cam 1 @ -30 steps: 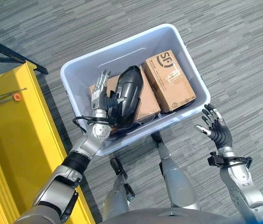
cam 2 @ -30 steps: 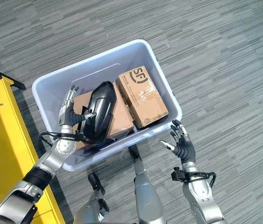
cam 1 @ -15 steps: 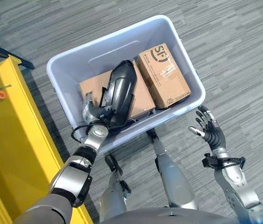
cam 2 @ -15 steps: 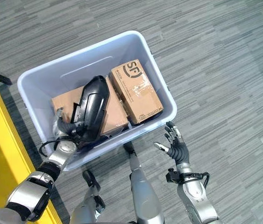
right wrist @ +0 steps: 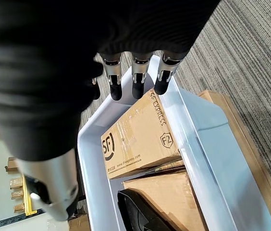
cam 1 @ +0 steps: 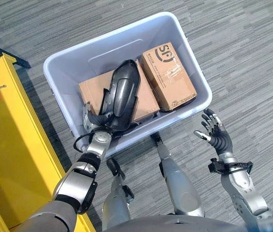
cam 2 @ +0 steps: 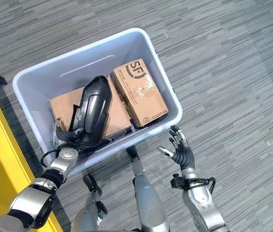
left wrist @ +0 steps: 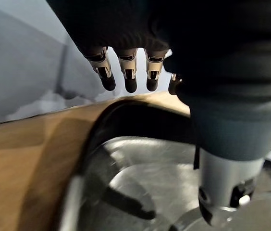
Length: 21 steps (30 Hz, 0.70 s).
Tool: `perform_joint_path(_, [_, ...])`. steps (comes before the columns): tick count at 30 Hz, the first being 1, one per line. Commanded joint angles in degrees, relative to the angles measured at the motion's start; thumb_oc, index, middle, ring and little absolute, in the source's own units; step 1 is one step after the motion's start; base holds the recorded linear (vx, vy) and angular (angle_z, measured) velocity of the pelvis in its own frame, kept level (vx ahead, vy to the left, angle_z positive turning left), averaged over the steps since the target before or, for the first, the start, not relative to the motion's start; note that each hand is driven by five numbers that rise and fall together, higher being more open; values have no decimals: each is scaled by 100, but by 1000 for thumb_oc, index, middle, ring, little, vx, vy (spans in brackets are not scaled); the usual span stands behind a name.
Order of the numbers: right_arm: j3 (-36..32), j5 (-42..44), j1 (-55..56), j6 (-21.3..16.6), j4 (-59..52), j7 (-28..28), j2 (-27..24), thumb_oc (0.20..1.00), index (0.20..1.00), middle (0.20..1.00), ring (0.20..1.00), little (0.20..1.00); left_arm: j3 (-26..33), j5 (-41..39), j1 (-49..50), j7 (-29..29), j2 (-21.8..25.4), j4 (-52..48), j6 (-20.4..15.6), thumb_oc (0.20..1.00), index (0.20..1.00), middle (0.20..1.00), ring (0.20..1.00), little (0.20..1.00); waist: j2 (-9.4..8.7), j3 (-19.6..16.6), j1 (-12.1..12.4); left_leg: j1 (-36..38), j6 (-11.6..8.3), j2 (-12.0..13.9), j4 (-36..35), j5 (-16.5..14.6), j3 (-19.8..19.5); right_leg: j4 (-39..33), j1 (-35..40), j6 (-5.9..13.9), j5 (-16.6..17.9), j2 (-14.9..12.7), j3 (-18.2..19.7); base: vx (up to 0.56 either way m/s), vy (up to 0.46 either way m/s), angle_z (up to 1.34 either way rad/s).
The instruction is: Move parts from the plastic box to the shelf.
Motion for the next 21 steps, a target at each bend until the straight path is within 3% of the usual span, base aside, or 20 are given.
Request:
perform_joint_path(1, [-234,53,-396,-272,-411,-20,-317,1000,1000,1000,1000,1000,-157,149,-534,-93,225,239,-13,1000,1000,1000,1000,1000,-17,283,-131,274,-64,23,75,271,-176,193,515,331,-759,-217,-332,90,42,-10])
perform_joint_path(2, [-243,53,-384,-279,-414,-23,-316,1000,1000,1000,1000,1000,-209,178,-566,-117,191,244,-6,1000,1000,1000,1000,1000,6,272,-141,330,-82,13,75,111,-204,158,589,367,-875,-235,-341,90,42,-8])
perform_joint_path(12, [-208,131,-376,-279,-420,11,-320,1000,1000,1000,1000,1000,-258,121,-852,-290,77,579,139,1000,1000,1000,1000,1000,-74,299,-268,294,-108,47,75,125,-83,179,437,347,-833,-144,-240,10,3,-1])
perform_joint_path(13, [-206,134,-380,-277,-430,18,-326,1000,1000,1000,1000,1000,-210,34,-890,-337,73,642,154,793,793,793,793,793,-87,297,-282,291,-111,49,75,124,-75,178,428,347,-829,-137,-234,14,-20,-5])
perform_joint_path(14, [-195,173,-351,-270,-442,37,-311,1000,1000,1000,1000,1000,-143,-51,-910,-414,87,732,171,200,200,200,200,200,-93,293,-307,290,-115,52,75,124,-67,186,408,342,-830,-116,-204,20,-28,-5])
perform_joint_path(21, [-219,191,-236,-199,-479,145,-298,1000,1000,1000,1000,1000,-51,-43,-764,-532,92,778,213,200,200,200,200,200,-25,280,-299,318,-107,51,75,103,-75,205,396,326,-855,-102,-199,6,-2,-1])
